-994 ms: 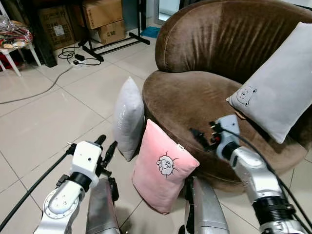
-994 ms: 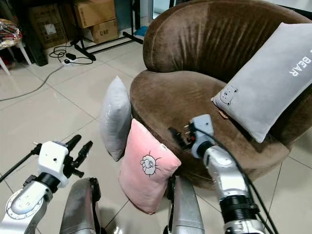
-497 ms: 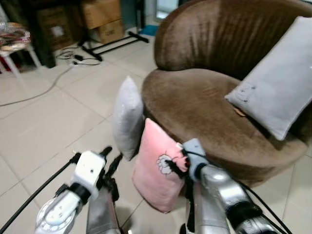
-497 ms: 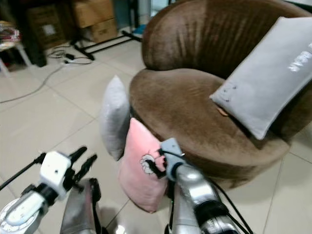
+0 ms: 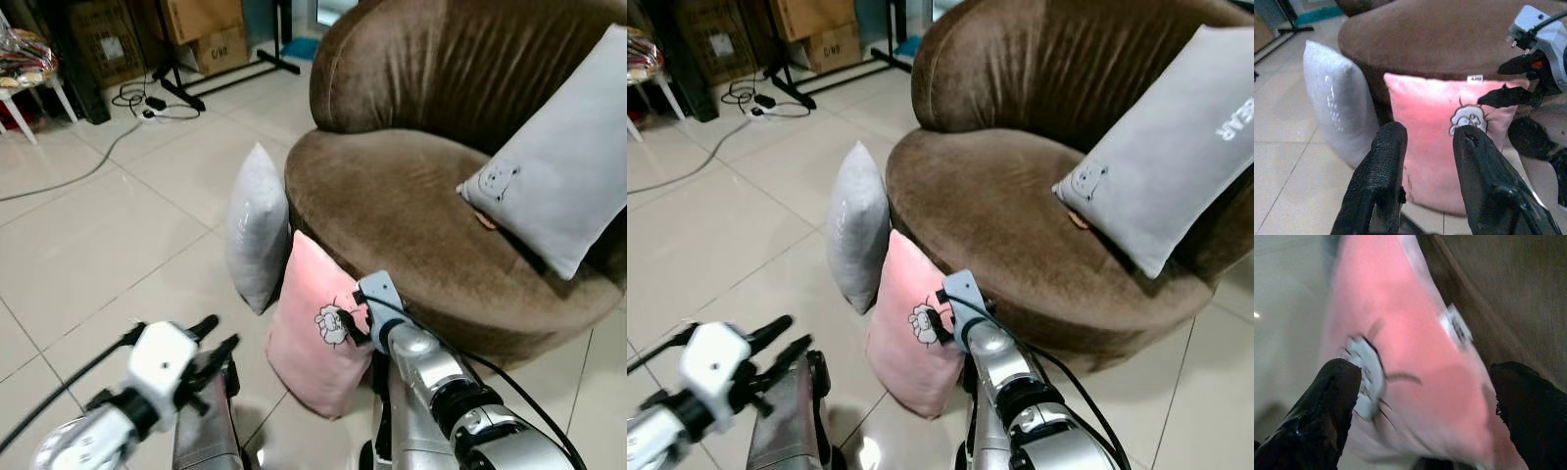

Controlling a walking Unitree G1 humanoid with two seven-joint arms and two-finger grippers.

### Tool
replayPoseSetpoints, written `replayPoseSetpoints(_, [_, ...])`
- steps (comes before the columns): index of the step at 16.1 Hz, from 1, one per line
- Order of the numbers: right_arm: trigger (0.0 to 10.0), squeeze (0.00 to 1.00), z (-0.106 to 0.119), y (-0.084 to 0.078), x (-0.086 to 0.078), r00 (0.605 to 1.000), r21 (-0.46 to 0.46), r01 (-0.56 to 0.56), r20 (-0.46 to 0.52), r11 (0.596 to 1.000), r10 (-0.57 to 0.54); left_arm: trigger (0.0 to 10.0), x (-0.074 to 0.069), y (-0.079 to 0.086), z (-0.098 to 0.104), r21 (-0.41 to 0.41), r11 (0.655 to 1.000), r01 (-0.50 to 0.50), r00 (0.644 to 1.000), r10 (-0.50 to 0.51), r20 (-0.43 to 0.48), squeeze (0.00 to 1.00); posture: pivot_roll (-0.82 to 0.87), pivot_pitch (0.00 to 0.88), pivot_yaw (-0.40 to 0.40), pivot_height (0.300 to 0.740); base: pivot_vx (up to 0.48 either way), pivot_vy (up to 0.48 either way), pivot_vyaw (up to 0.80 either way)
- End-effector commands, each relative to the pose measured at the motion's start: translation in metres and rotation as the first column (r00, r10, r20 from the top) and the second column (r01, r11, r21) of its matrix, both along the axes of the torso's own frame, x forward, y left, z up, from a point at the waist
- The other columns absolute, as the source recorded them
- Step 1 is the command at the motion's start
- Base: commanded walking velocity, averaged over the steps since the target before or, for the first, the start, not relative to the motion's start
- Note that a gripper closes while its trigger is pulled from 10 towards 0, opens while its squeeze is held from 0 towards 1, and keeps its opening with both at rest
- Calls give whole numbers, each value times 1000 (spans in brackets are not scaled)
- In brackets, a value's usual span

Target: Move the pillow to the sofa from floor

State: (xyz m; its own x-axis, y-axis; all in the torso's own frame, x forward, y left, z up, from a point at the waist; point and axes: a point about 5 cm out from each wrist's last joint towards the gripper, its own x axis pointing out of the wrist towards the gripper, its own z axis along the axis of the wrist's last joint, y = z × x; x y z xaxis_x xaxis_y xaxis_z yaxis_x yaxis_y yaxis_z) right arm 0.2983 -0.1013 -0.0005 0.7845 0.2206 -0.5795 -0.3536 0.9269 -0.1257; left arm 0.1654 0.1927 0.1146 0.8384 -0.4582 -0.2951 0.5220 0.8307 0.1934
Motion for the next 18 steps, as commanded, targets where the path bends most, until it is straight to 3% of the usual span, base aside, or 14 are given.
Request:
replayPoseSetpoints(1, [10000,0,5,-2,6,999,3,49,17,999,-49,10000,-3,2,6,0,1000,13,1000,-13,-4,0,58,102,6,480,0,0,0])
replayPoseSetpoints(6, [10000,0,8,-2,12,989,40,142,33,989,-143,10000,-22,5,20,-17,997,71,995,-72,-71,0,84,148,26,480,0,0,0])
replayPoseSetpoints(10, [10000,0,6,6,9,993,39,113,22,993,-114,10000,-29,6,24,-18,997,74,992,-75,-99,0,93,162,22,480,0,0,0])
replayPoseSetpoints(11, [9608,0,6,9,9,994,32,104,25,994,-105,10000,-32,7,25,-15,997,73,991,-75,-108,0,99,165,21,480,0,0,0])
replayPoseSetpoints(12, [5922,0,8,13,10,996,22,86,36,996,-86,10000,-33,7,27,-13,997,73,991,-74,-110,0,108,172,19,480,0,0,0])
replayPoseSetpoints(13, [3647,0,9,17,11,996,11,72,46,997,-72,10000,-35,6,29,-13,997,74,991,-75,-114,0,111,179,18,480,0,0,0])
replayPoseSetpoints(14, [2706,0,10,20,11,997,-5,64,53,998,-64,10000,-37,6,29,-12,997,77,990,-78,-121,0,113,181,18,480,0,0,0])
replayPoseSetpoints(15, [2706,0,10,21,11,997,-15,60,56,998,-59,10000,-38,6,29,-10,997,78,989,-79,-127,0,113,181,18,480,0,0,0])
replayPoseSetpoints(16, [1765,0,10,23,10,997,-41,53,62,998,-50,10000,-40,7,30,-5,997,81,988,-81,-133,0,119,183,20,480,0,0,0])
replayPoseSetpoints(17, [0,0,9,26,9,997,-69,40,66,997,-36,10000,-41,7,31,-1,996,85,987,-84,-137,0,121,183,23,480,0,0,0])
replayPoseSetpoints(18, [0,0,8,28,8,998,-85,27,65,996,-22,10000,-42,7,31,1,996,86,986,-85,-141,0,121,184,25,480,0,0,0])
